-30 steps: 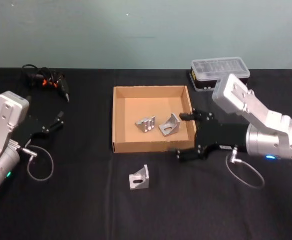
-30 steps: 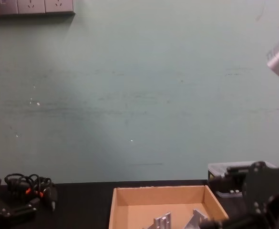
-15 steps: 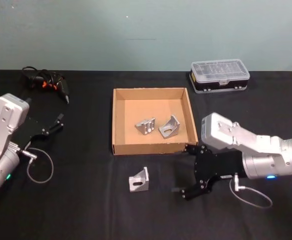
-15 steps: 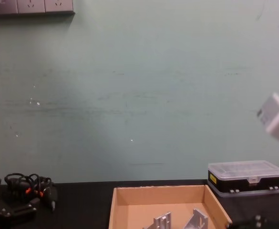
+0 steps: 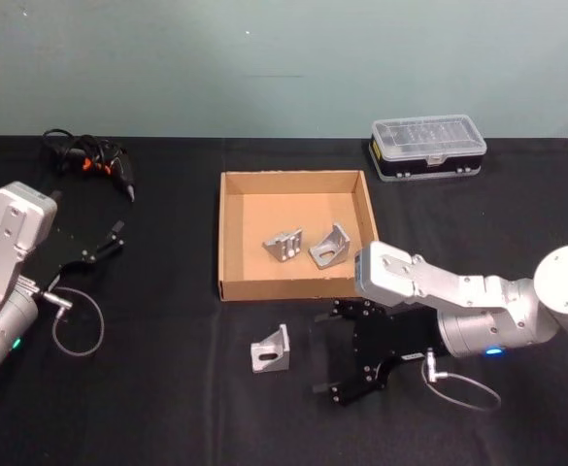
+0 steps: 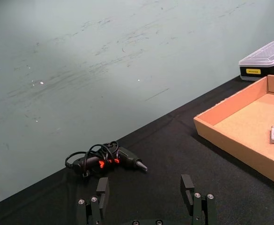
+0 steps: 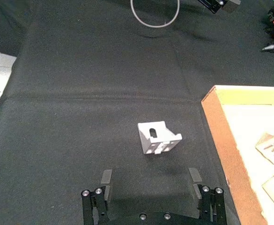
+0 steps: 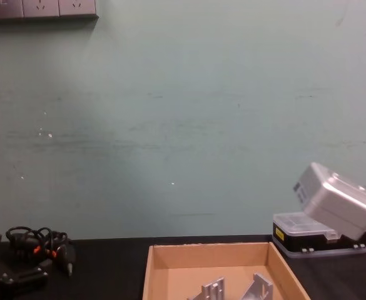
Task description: Use one hand to pick up the angle iron from the table and place it into the box.
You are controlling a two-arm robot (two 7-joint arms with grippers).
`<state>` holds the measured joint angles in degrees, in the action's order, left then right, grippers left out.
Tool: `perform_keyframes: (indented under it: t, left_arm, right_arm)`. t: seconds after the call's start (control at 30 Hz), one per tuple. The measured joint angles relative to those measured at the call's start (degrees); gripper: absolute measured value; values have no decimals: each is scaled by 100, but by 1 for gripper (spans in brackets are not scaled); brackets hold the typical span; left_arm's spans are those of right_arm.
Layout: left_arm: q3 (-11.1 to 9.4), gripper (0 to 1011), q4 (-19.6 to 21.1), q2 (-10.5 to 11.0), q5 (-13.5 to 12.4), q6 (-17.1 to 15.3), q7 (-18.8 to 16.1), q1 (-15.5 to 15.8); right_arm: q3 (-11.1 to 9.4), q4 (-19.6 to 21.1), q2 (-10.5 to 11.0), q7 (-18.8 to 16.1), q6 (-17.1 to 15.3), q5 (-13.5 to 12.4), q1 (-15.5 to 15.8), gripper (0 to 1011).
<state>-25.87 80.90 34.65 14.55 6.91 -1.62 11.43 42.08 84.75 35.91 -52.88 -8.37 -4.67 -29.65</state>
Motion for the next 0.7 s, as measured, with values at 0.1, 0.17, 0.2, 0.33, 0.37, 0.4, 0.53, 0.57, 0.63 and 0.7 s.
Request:
perform_keyframes:
  t: [0.1,0.17,0.2,0.33,0.37,0.4,0.53,0.57,0.63,0.7]
  left_arm:
    - [1,1000,0,0,0,0,0,0]
    - [0,1000,0,0,0,0,0,0]
    - [1,1000,0,0,0,0,0,0]
    - [0,1000,0,0,0,0,0,0]
    - [0,1000,0,0,0,0,0,0]
    - [1,1000,0,0,0,0,0,0]
    - [1,1000,0,0,0,0,0,0]
    - [1,1000,0,0,0,0,0,0]
    - [0,1000,0,0,0,0,0,0]
    - [0,1000,0,0,0,0,0,0]
  right_arm:
    - [53,-65,-50,2,0,-1,-60,1004]
    - [102,-128,-94,2,7,-10,-109,1004]
    - [118,-148,-108,2,11,-14,-121,1004]
    - [206,-271,-185,15,45,-47,-191,1004]
    - [206,-271,-185,15,45,-47,-191,1004]
    - [224,-316,-210,31,56,-71,-211,1004]
    - [267,-437,-278,73,81,-120,-268,1004]
    - [274,-457,-292,88,85,-128,-280,1004]
    - [301,-519,-332,108,101,-162,-315,1004]
    - [332,-588,-371,135,112,-184,-354,1004]
